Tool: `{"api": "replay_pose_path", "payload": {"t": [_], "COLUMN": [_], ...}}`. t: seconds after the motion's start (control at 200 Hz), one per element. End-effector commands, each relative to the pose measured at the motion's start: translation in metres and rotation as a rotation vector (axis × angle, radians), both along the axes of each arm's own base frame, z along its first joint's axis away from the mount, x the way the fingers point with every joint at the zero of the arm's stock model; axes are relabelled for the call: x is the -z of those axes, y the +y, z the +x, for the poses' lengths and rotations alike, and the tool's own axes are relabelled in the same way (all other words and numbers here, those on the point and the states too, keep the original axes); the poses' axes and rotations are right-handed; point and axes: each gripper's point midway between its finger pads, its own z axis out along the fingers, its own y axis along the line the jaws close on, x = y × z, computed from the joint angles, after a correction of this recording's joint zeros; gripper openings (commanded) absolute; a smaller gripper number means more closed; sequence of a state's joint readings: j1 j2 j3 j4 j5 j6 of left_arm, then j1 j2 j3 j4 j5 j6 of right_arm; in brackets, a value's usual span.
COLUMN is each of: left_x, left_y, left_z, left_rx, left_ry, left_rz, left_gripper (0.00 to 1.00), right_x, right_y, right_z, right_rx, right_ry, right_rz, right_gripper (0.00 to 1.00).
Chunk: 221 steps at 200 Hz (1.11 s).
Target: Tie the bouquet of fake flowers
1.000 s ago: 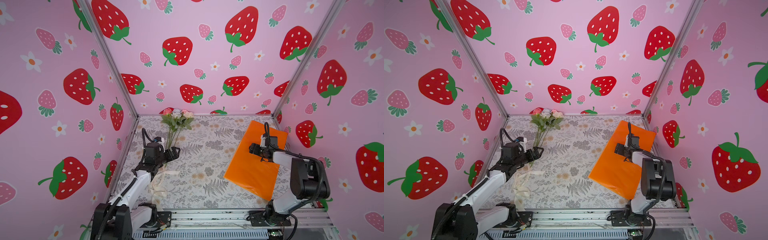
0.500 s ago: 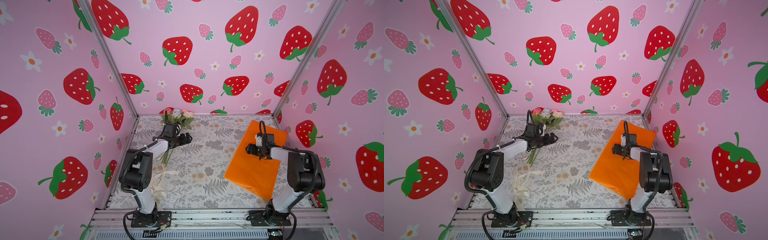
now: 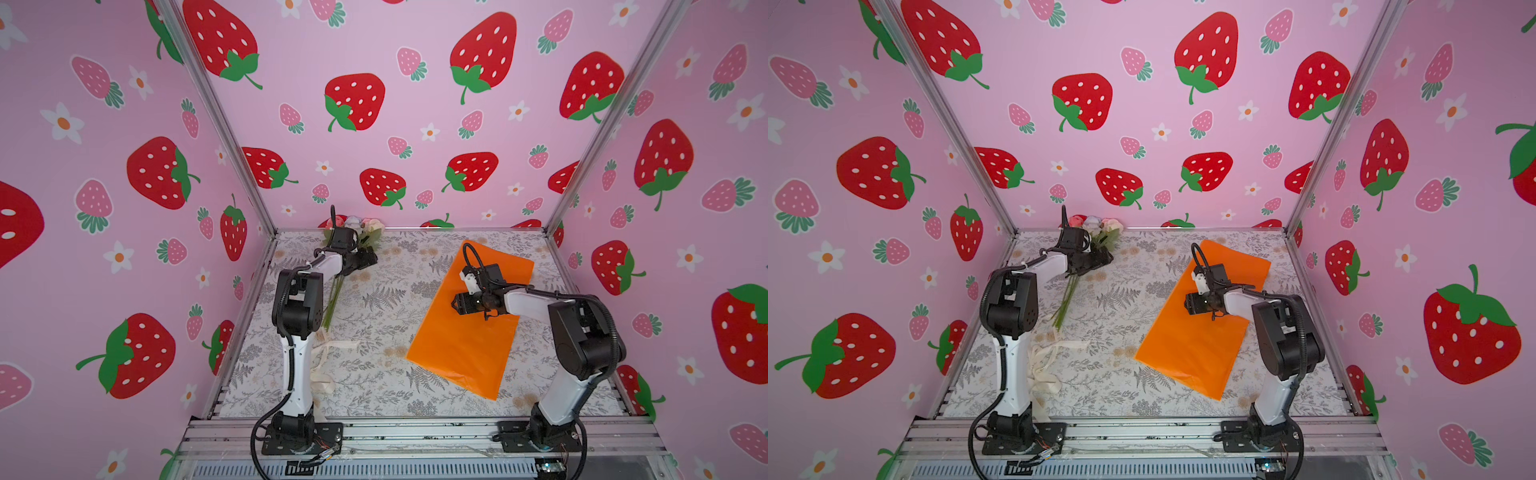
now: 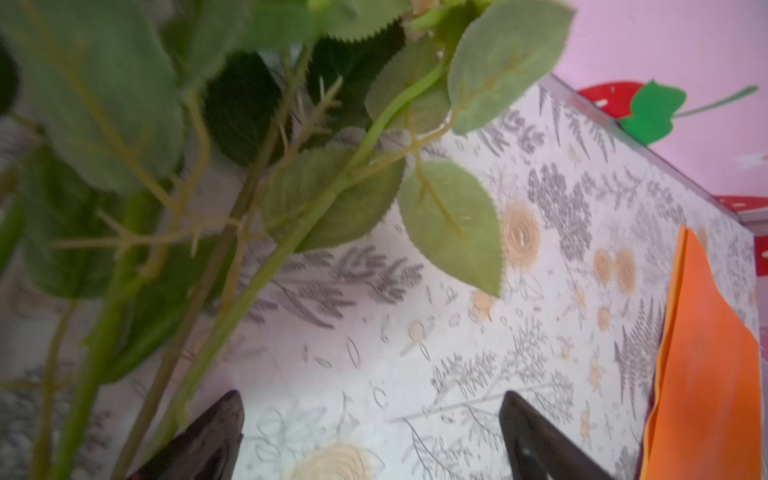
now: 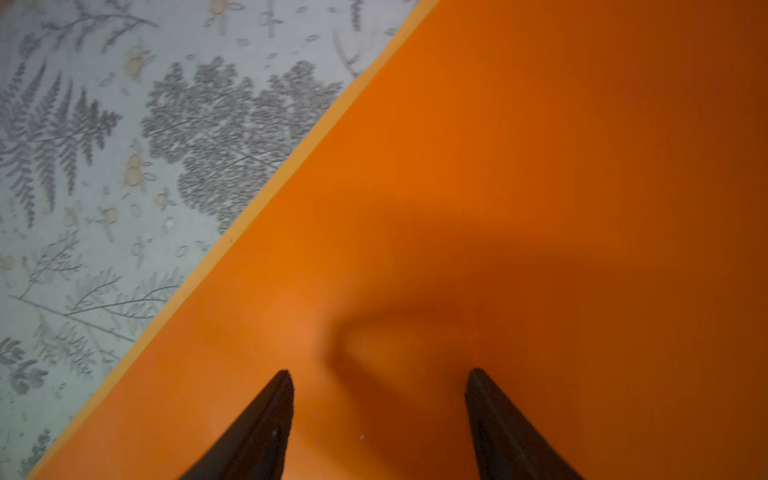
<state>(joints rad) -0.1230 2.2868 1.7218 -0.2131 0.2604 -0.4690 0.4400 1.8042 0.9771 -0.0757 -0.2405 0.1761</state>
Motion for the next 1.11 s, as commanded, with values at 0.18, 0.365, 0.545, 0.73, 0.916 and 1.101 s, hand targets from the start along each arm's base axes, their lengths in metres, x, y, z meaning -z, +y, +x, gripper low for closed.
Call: {"api": "replay_pose_path", "payload": {"t": [0.18,0.365,0.545,0.73,0.916,1.101], "left_x": [0.025,0.019,-0.011,-0.057,-0.063,-0.041], "left_y": [0.064,0.091,0.070,0.018,-0.010,-0.041], "left_z": [0.005,-0.005,-0.013,-0.045,-0.106,-0.187], "left_rx": [-0.190,-0.257,-0.162,0.006,0.077,0.140], "left_ry": [0.100,0.109,0.043,-0.022,0.028,0.105], "left_rz": [0.022,0.052,-0.033,-0.111,-0.102,-0.193], "left_gripper": [0.97,0.97,0.95,0.93,0.93,0.92], "right_x": [0.048,0.055,0.040,-0.030,-0.069,-0.058], "right_y": [0.068,0.106,0.132,0.137,0.076,-0.003], "right_z": [-0.089,-0.116,-0.125,-0.097,-0.077,-0.088], "right_rx": [-0.318,-0.476,-0.528,-0.356,-0.043,0.181], "right_ry": [0.185,0.180,0.126,-0.043,-0.115,-0.020], "right_rz": [-0.075,-0.087,-0.061,0.037,0.102,0.266], "right_gripper": [0.68,0.68,0.69,0.73,0.75,0.74]}}
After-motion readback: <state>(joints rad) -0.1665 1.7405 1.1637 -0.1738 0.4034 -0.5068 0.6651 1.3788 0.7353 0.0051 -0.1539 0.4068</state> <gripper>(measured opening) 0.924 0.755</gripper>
